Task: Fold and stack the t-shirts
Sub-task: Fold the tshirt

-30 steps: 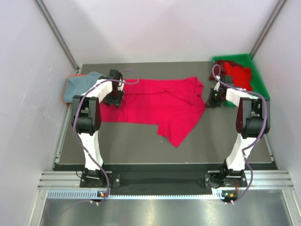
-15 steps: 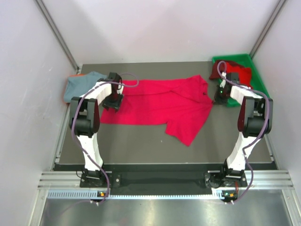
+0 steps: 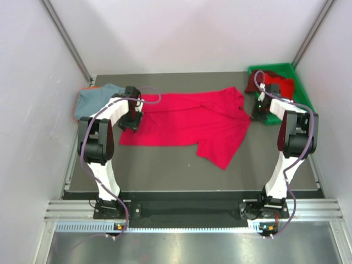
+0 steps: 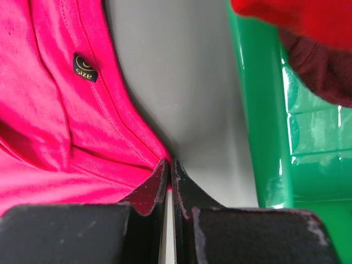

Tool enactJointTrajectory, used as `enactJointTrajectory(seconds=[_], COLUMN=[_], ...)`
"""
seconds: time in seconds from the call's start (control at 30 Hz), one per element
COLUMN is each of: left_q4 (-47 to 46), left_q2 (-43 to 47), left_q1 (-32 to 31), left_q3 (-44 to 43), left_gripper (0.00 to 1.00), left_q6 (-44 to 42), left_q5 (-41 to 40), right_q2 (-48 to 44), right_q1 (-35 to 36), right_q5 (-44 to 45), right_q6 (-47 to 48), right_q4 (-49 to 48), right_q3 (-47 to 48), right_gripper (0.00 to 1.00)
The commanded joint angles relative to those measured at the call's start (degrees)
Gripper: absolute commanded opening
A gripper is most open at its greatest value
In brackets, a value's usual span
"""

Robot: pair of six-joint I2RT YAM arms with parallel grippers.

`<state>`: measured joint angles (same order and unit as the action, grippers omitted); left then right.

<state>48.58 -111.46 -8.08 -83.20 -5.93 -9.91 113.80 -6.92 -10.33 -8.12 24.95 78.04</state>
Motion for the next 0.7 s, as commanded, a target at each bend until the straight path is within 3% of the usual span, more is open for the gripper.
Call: enactJointTrajectory(seconds=[0.0, 0.27, 0.3, 0.33, 0.43, 0.67], left_q4=[0.64, 0.38, 0.55, 0.55, 0.73, 0.38], left_q2=[3.53, 2.04, 1.77, 1.51, 0.90, -0.07], left_q1=[-0.19, -0.19, -0.19, -0.19, -0.19, -0.19], left_q3=[0.76, -3.11, -3.72, -4.51, -6.27, -6.28], left_gripper=[0.54, 0.54, 0.54, 0.54, 0.54, 0.54], left_q6=[0.31, 0.22, 0.40, 0.66, 1.45, 3.12], left_q5=[-0.11, -0.64, -0.29, -0.11, 1.29, 5.78], right_q2=[0.72, 0.29, -0.24, -0.68, -3.58, -7.54], right_q1=[-0.91, -0.82, -0.82, -0.82, -0.55, 1.90], right_q5=[2.15, 3.91, 3.91, 4.17, 5.14, 3.04], right_q6=[1.27, 3.02, 3.20, 3.37, 3.81, 6.62], right_q4=[-1.31, -0.69, -0.52, -0.43, 0.62, 2.56], right_q3=[2.55, 4.05, 4.40, 4.49, 5.63, 9.84], right_gripper=[0.00, 0.01, 0.04, 0.16, 0.36, 0.39])
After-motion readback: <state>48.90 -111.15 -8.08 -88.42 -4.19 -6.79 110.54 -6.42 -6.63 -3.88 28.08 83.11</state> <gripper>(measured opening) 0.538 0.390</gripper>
